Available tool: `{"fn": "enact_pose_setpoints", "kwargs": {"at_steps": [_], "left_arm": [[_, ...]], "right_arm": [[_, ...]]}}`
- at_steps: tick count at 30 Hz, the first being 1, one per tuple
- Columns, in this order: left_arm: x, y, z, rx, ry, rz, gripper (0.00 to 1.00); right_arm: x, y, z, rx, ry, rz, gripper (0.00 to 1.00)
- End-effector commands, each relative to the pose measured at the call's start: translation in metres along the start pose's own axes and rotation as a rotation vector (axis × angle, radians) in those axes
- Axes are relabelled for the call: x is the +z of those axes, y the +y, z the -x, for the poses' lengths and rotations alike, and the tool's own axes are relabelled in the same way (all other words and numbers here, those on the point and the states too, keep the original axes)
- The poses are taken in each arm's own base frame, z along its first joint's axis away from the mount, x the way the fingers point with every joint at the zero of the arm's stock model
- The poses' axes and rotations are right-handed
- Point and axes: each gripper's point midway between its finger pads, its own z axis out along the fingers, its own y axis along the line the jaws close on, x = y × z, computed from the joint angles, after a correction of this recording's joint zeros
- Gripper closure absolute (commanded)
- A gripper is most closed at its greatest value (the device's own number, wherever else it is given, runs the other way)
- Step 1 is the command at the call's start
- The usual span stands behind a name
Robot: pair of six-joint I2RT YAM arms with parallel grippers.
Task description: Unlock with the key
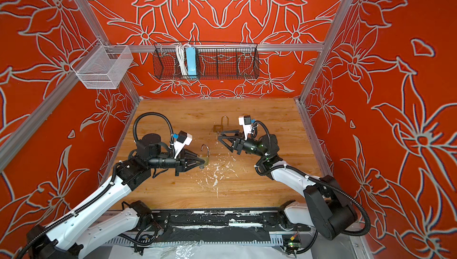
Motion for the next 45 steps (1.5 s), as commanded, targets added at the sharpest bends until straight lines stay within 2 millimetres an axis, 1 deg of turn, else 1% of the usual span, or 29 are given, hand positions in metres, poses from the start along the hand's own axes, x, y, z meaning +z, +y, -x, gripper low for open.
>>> {"fn": "enact_pose_setpoints", "kwargs": {"at_steps": [1, 5, 10, 14, 19, 27, 30, 35, 37, 40, 43, 45], "left_arm": [[-0.006, -0.023, 0.02, 0.102, -0.054, -0.095, 1.0], [-0.007, -0.027, 0.025, 0.108, -0.07, -0.118, 1.0], [-0.006, -0.027, 0.031, 0.118, -0.086, -0.126, 1.0], [-0.003, -0.024, 0.034, 0.12, -0.092, -0.122, 1.0], [0.0, -0.021, 0.035, 0.112, -0.093, -0.129, 1.0], [0.004, -0.023, 0.043, 0.114, -0.108, -0.168, 1.0], [0.003, -0.024, 0.045, 0.121, -0.11, -0.167, 1.0], [0.003, -0.018, 0.038, 0.118, -0.081, -0.131, 1.0], [0.005, -0.015, 0.035, 0.111, -0.07, -0.126, 1.0], [0.006, -0.015, 0.036, 0.109, -0.071, -0.134, 1.0], [0.004, -0.018, 0.039, 0.122, -0.078, -0.137, 1.0], [0.003, -0.021, 0.042, 0.128, -0.082, -0.146, 1.0]], "right_arm": [[-0.004, 0.029, 0.0, -0.044, 0.025, 0.125, 0.37], [-0.001, 0.039, 0.0, -0.052, 0.054, 0.174, 0.37], [0.005, 0.045, -0.004, -0.055, 0.085, 0.201, 0.38], [0.016, 0.05, -0.015, -0.064, 0.135, 0.219, 0.38], [0.029, 0.058, -0.022, -0.079, 0.156, 0.236, 0.38], [0.042, 0.057, -0.028, -0.087, 0.171, 0.236, 0.38], [0.039, 0.053, -0.028, -0.1, 0.162, 0.209, 0.38], [0.032, 0.054, -0.025, -0.14, 0.161, 0.152, 0.37], [0.029, 0.048, -0.022, -0.16, 0.151, 0.087, 0.37], [0.019, 0.033, -0.018, -0.182, 0.111, -0.031, 0.35], [0.009, 0.025, -0.014, -0.181, 0.076, -0.076, 0.35], [0.008, 0.018, -0.015, -0.165, 0.079, -0.094, 0.35]]}}
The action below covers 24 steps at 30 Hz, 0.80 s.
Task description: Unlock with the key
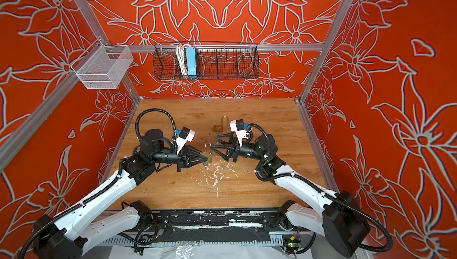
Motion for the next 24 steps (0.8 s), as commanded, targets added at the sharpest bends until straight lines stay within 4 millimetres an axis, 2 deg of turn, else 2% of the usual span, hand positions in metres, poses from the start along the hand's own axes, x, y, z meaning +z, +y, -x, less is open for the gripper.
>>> {"fn": "enact_pose_setpoints", "kwargs": {"at_steps": [1, 9, 17, 19, 20, 24], "left_arm": [[-0.005, -0.02, 0.026, 0.1, -0.045, -0.055, 1.0], [-0.006, -0.026, 0.032, 0.104, -0.05, -0.077, 1.0], [-0.004, -0.023, 0.033, 0.103, -0.043, -0.082, 1.0], [-0.005, -0.027, 0.037, 0.114, -0.048, -0.095, 1.0], [0.0, -0.02, 0.034, 0.091, -0.034, -0.096, 1.0], [0.002, -0.018, 0.034, 0.084, -0.032, -0.1, 1.0]], "right_arm": [[-0.004, -0.024, -0.009, 0.022, 0.005, -0.095, 0.35], [0.006, -0.018, -0.002, 0.042, -0.016, -0.002, 0.36], [0.007, 0.007, 0.004, -0.005, 0.007, 0.121, 0.35], [0.009, 0.007, 0.003, 0.004, 0.022, 0.135, 0.36], [0.01, 0.008, 0.003, 0.006, 0.024, 0.141, 0.36], [0.011, 0.009, 0.006, 0.005, 0.006, 0.158, 0.36]]}}
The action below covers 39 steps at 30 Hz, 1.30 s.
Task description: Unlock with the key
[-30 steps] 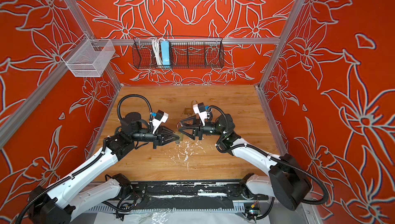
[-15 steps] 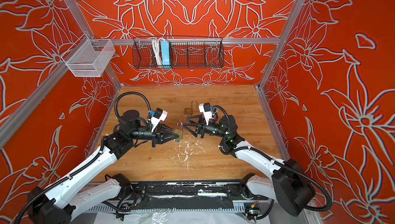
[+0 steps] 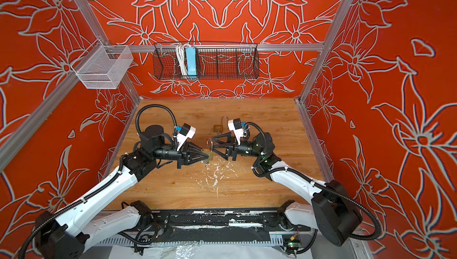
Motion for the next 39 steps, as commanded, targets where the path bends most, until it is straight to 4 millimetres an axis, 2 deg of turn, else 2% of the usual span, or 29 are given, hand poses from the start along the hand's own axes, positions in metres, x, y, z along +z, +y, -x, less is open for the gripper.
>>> {"fn": "enact_pose_setpoints", "kwargs": {"at_steps": [1, 6, 13, 17, 20, 24, 29, 39], "left_arm": [[-0.002, -0.014, 0.02, 0.077, -0.035, -0.046, 1.0], [-0.001, -0.012, 0.016, 0.064, -0.028, -0.051, 1.0], [0.001, -0.009, 0.016, 0.06, -0.029, -0.055, 1.0], [0.002, -0.007, 0.018, 0.066, -0.029, -0.05, 1.0], [0.002, -0.001, 0.021, 0.081, -0.038, -0.007, 1.0], [0.0, 0.014, 0.026, 0.099, -0.042, 0.096, 1.0], [-0.002, 0.022, 0.031, 0.119, -0.049, 0.154, 1.0], [-0.015, 0.057, 0.034, 0.136, -0.052, 0.414, 1.0]], "right_arm": [[0.003, 0.013, 0.017, -0.042, -0.029, 0.063, 0.36], [0.007, 0.015, 0.022, -0.05, -0.031, 0.088, 0.36], [0.014, 0.006, 0.027, -0.039, -0.037, 0.082, 0.36], [0.018, -0.01, 0.027, -0.026, -0.035, 0.014, 0.37], [0.017, -0.03, 0.024, -0.018, -0.026, -0.099, 0.37], [0.007, -0.058, 0.023, -0.027, -0.019, -0.291, 0.37], [-0.019, -0.09, 0.027, -0.032, -0.036, -0.566, 0.37], [-0.042, -0.11, 0.024, -0.017, -0.038, -0.747, 0.37]]}}
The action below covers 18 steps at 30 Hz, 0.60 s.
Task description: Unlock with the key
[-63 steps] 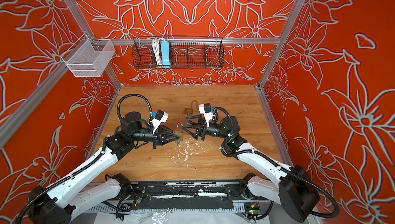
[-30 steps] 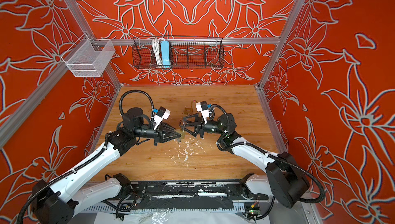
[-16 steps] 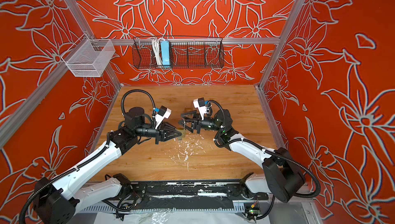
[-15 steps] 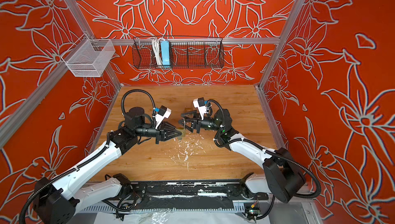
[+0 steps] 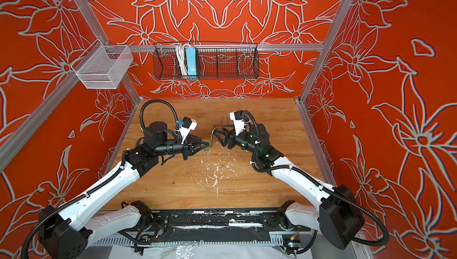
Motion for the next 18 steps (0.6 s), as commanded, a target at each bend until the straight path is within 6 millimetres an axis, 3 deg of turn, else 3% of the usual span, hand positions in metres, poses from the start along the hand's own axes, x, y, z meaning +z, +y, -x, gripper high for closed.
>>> {"fn": "enact_pose_setpoints", "kwargs": {"at_steps": [1, 8, 13, 18], "left_arm": [[-0.009, 0.001, 0.025, 0.105, -0.059, 0.086, 1.0], [-0.012, 0.052, 0.024, 0.067, -0.061, 0.365, 1.0], [-0.003, 0.084, 0.013, -0.005, -0.016, 0.466, 1.0], [0.016, 0.127, -0.013, -0.148, 0.142, 0.529, 1.0]], "right_arm": [[-0.007, -0.034, 0.003, 0.0, -0.023, -0.18, 0.37], [-0.008, -0.026, -0.002, 0.001, -0.023, -0.124, 0.36], [-0.021, -0.017, -0.016, 0.001, -0.027, -0.068, 0.33], [-0.052, -0.041, -0.03, -0.117, -0.059, -0.212, 0.23]]}}
